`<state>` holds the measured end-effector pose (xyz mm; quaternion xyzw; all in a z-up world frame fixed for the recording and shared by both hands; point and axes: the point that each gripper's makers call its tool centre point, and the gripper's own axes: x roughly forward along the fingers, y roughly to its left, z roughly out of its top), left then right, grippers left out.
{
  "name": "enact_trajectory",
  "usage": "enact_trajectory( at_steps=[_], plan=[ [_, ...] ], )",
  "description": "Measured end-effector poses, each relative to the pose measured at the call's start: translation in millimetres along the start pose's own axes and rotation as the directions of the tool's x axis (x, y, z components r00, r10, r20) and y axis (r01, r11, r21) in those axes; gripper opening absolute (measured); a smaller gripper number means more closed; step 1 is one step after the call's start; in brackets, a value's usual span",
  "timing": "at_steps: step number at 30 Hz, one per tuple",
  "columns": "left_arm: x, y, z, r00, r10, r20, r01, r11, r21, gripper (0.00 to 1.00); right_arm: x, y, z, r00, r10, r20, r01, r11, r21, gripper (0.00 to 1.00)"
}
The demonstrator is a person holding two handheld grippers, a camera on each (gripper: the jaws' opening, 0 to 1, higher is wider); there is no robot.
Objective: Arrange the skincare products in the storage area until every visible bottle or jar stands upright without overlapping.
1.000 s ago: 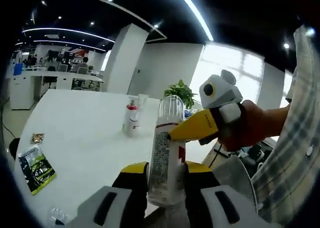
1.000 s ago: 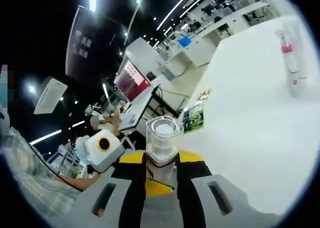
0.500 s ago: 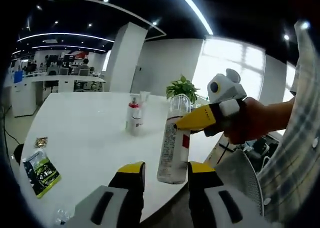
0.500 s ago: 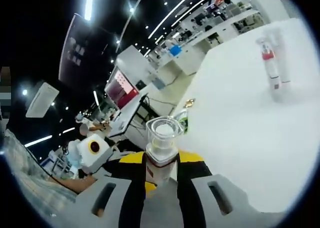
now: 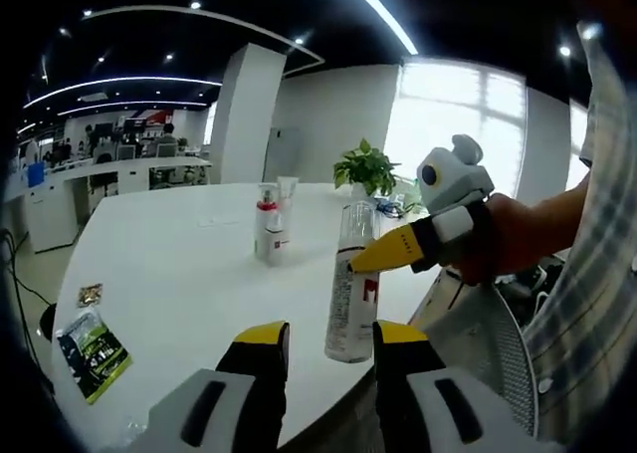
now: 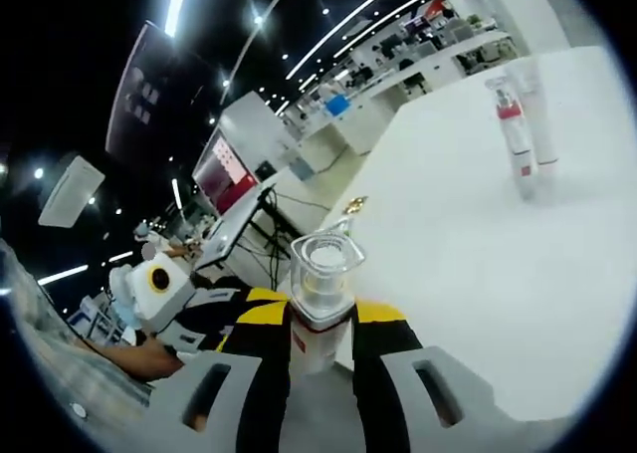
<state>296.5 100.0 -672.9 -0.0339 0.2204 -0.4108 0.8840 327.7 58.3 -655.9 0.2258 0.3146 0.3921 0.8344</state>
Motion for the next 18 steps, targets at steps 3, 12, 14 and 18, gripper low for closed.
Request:
enact_trajectory(
  at_steps=[3,12,14,18],
  plan=[
    [1,0.4,-0.6,1.0,0.007,-0.004,-0.007,1.0,0.01,0.34,0,0,2.1,1.0,0.001,0.005,-0.001,1.0,-0.015,0.21],
    [2,-3.2,-2.8,1.0,0.011,-0.012,-0.011,1.0,0.026,0.34,5,-9,-12.1,0.998,-0.049,-0.049,0.046,0.997,-0.056,0.21],
    [2,-4.1,-3.4,1.0,0.01,-0.014,-0.01,1.0,0.028,0.34,6,-10,-14.7,0.997,-0.055,-0.058,0.051,0.996,-0.067,0.21],
    [4,-7.5,-5.3,1.0,0.003,-0.022,-0.002,0.999,0.046,0.34,6,-12,-17.6,0.995,-0.074,-0.067,0.068,0.993,-0.093,0.21]
  ],
)
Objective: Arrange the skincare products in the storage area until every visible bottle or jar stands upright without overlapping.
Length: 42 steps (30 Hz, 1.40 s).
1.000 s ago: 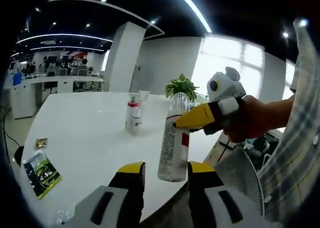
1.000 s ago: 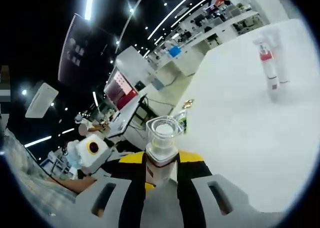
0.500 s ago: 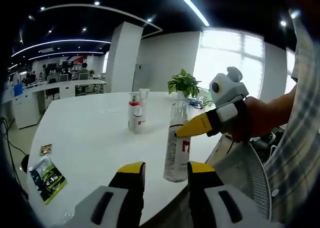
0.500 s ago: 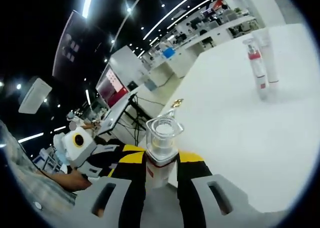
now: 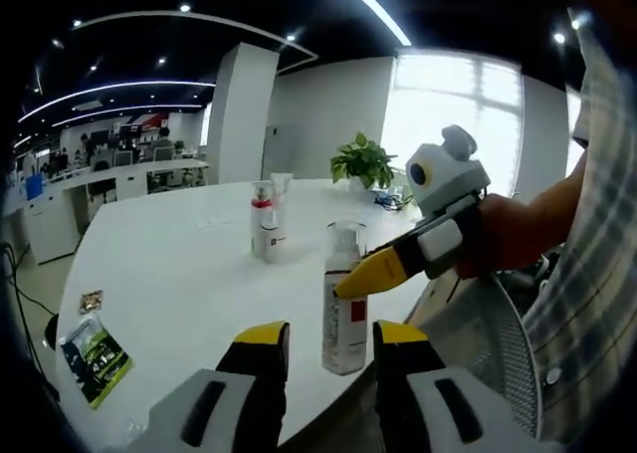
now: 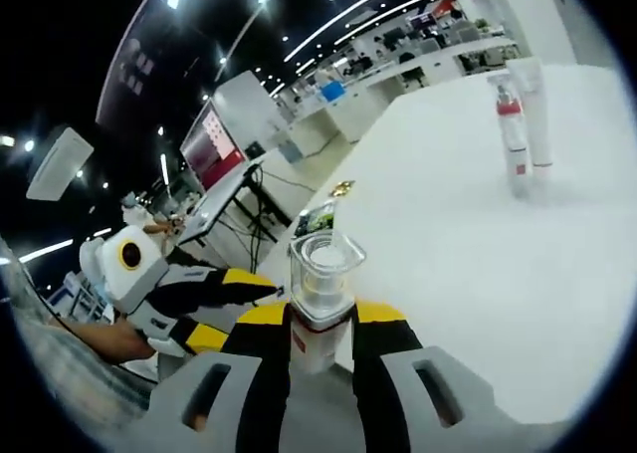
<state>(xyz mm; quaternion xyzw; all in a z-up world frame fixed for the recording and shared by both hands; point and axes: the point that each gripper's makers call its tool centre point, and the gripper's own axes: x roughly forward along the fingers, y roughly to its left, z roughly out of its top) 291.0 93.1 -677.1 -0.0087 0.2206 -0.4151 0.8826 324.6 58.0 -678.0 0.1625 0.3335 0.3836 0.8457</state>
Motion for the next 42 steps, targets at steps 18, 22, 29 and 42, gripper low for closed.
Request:
enact_trajectory(
  at_steps=[18,22,29,42],
  plan=[
    [4,3.7,-11.5,0.996,0.06,-0.065,-0.051,0.991,0.126,0.31,-2,-13,1.0,0.997,-0.074,0.022,0.075,0.996,-0.046,0.21],
    [-5,19.1,-3.9,0.991,0.121,-0.056,-0.109,0.977,0.185,0.3,-3,-14,4.9,0.996,-0.082,0.039,0.084,0.995,-0.049,0.21],
    [-4,40.4,-19.2,0.973,0.205,-0.103,-0.179,0.96,0.214,0.3,-1,-12,0.6,0.996,-0.082,0.021,0.084,0.993,-0.079,0.21],
    [-1,53.1,-38.2,0.936,0.306,-0.175,-0.247,0.923,0.295,0.3,6,-3,-15.9,0.998,-0.025,-0.06,0.017,0.992,-0.126,0.21]
  ],
)
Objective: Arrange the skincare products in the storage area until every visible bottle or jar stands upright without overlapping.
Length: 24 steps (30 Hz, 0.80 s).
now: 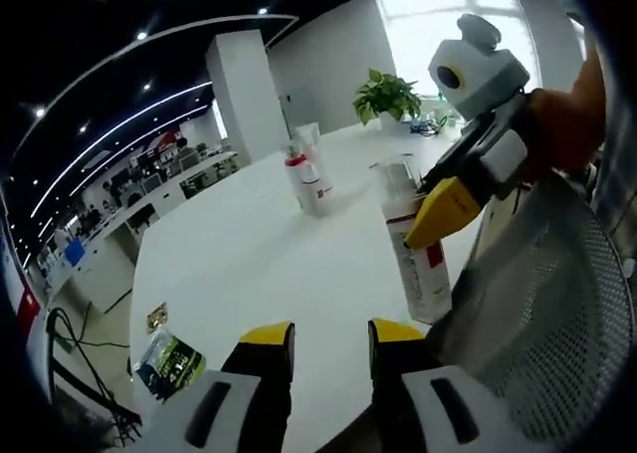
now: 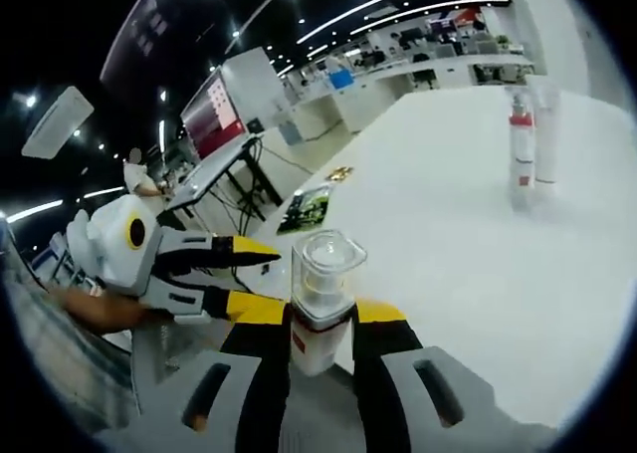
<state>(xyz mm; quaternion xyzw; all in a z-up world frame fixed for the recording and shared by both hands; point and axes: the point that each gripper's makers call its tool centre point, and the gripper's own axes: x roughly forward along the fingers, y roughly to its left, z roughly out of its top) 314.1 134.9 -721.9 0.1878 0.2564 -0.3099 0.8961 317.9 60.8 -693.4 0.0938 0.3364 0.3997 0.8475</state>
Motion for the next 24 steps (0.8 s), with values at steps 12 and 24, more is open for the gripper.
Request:
enact_trajectory(
  at_steps=[12,24],
  plan=[
    [4,0.3,-31.1,0.989,0.001,-0.147,0.002,1.0,0.017,0.29,3,-20,-12.2,1.0,-0.026,0.001,0.026,1.0,-0.014,0.21],
    [7,-0.4,-45.8,0.973,0.003,-0.23,0.003,1.0,0.024,0.28,-14,-30,17.5,0.985,-0.019,0.169,0.022,1.0,-0.012,0.21]
  ],
)
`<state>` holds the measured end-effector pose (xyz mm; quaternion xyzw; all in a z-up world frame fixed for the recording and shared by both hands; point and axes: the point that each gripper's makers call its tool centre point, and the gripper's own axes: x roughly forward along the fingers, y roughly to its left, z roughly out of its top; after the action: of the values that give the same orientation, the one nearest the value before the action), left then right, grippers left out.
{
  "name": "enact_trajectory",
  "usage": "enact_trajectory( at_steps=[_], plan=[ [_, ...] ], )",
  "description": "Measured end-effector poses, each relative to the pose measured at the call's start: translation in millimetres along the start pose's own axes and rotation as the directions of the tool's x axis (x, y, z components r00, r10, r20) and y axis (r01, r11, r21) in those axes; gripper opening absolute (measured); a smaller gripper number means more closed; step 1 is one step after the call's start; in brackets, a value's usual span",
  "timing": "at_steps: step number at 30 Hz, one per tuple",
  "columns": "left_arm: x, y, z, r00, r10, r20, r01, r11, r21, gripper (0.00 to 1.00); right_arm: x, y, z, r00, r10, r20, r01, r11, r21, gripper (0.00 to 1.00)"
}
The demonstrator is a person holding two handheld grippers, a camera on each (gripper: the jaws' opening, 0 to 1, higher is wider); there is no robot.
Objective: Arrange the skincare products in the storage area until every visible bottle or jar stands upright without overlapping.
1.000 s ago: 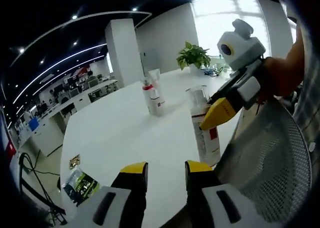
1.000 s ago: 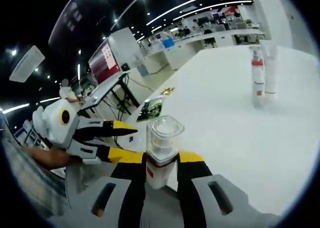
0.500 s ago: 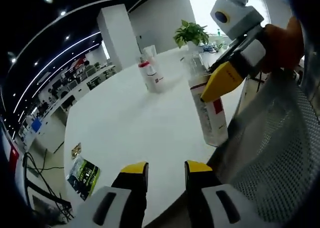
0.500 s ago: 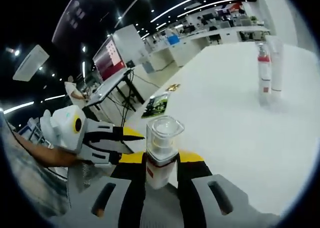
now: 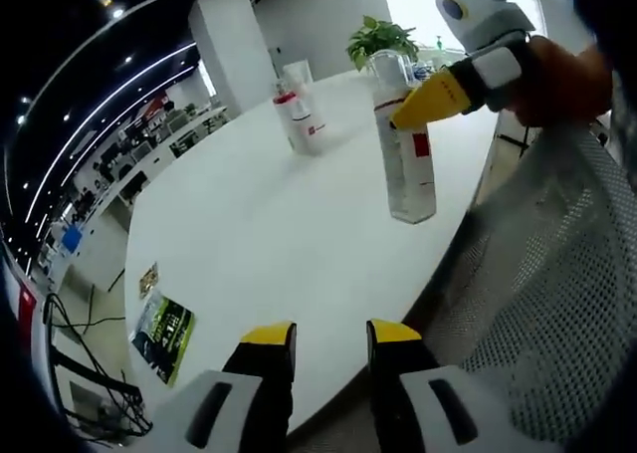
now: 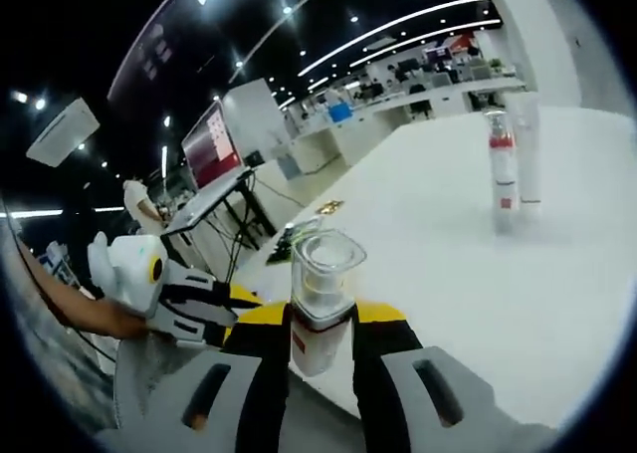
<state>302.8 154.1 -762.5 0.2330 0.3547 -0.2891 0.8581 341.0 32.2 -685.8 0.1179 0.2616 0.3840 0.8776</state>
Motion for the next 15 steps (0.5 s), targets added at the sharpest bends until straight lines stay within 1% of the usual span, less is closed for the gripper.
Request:
enact_trajectory(
  at_steps=[2,3,5,6,9,12,15],
  plan=[
    [1,1.1,0.9,1.0,0.0,-0.001,0.0,1.0,0.001,0.28,-4,-10,1.0,1.0,-0.024,0.008,0.024,1.0,0.01,0.21],
    [2,1.1,-1.2,1.0,-0.007,-0.011,0.007,1.0,-0.007,0.28,-7,-15,2.7,0.999,-0.033,0.017,0.033,0.999,0.024,0.21],
    [2,1.5,-5.7,1.0,-0.004,-0.027,0.003,1.0,-0.009,0.28,-10,-21,3.8,0.999,-0.039,0.023,0.039,0.999,0.026,0.21],
    [2,1.4,-6.0,1.0,-0.002,-0.028,0.002,1.0,-0.009,0.28,-11,-29,4.3,0.998,-0.056,0.024,0.055,0.998,0.021,0.21],
    [2,0.7,-4.8,1.0,-0.001,-0.025,0.001,1.0,0.001,0.28,-14,-41,6.9,0.997,-0.076,0.022,0.075,0.997,0.02,0.21],
    [3,2.3,-6.5,0.999,0.005,-0.042,-0.005,1.0,-0.007,0.28,-17,-51,13.9,0.995,-0.095,0.032,0.095,0.995,-0.008,0.21],
    [3,4.7,-8.2,0.999,0.018,-0.048,-0.018,1.0,-0.003,0.28,-17,-66,21.7,0.99,-0.128,0.055,0.133,0.987,-0.086,0.21]
  ],
)
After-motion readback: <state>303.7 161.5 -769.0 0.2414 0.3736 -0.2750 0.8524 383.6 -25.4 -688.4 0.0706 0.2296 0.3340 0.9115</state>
